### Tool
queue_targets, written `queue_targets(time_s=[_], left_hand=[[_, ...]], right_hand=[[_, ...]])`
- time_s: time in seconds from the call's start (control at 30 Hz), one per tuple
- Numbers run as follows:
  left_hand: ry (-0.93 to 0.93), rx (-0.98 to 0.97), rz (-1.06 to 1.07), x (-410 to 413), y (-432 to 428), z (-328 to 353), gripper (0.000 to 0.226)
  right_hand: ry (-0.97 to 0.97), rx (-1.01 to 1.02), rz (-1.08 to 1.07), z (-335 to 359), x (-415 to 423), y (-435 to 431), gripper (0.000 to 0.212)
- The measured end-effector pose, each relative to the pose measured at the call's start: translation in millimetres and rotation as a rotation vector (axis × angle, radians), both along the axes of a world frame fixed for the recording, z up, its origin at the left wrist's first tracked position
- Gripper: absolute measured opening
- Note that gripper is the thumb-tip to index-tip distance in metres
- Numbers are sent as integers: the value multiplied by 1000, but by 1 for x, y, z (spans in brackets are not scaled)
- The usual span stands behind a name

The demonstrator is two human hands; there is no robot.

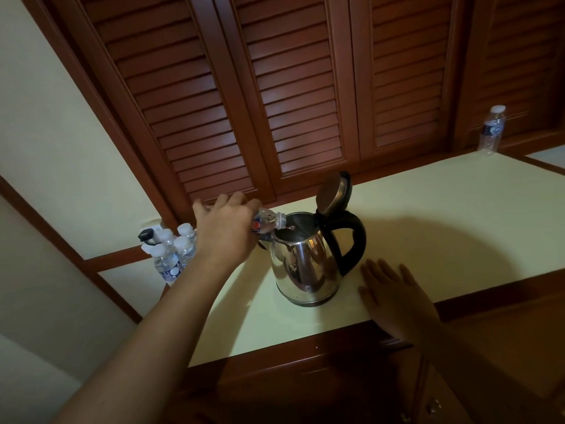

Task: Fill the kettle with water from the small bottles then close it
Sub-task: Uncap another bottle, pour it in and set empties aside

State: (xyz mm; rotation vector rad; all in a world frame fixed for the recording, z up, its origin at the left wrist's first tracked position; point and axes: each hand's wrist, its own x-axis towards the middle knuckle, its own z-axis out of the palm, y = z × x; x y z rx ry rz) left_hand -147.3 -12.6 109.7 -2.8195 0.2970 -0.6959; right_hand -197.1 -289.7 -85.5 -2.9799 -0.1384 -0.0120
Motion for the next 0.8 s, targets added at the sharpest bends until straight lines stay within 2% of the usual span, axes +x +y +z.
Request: queue_targets(time_s=[0.1,0.23,0.4,0.57,0.8], left_hand=[[-24,36,-12,1,0,-1,54],[-50,75,-47,2,-1,-3,51],[-122,172,-123,4,-1,-3,54],[-186,241,-174,3,-7,0,48],[-187,256,-176,4,-11,-1,49]], right_hand=[[1,-2,4,-1,-1,0,82],[14,-2,-2,1,0,1,65],[13,-3,1,-1,0,0,76],[13,0,-6,3,-2,1,64],[15,18,-3,4,-4,2,64]])
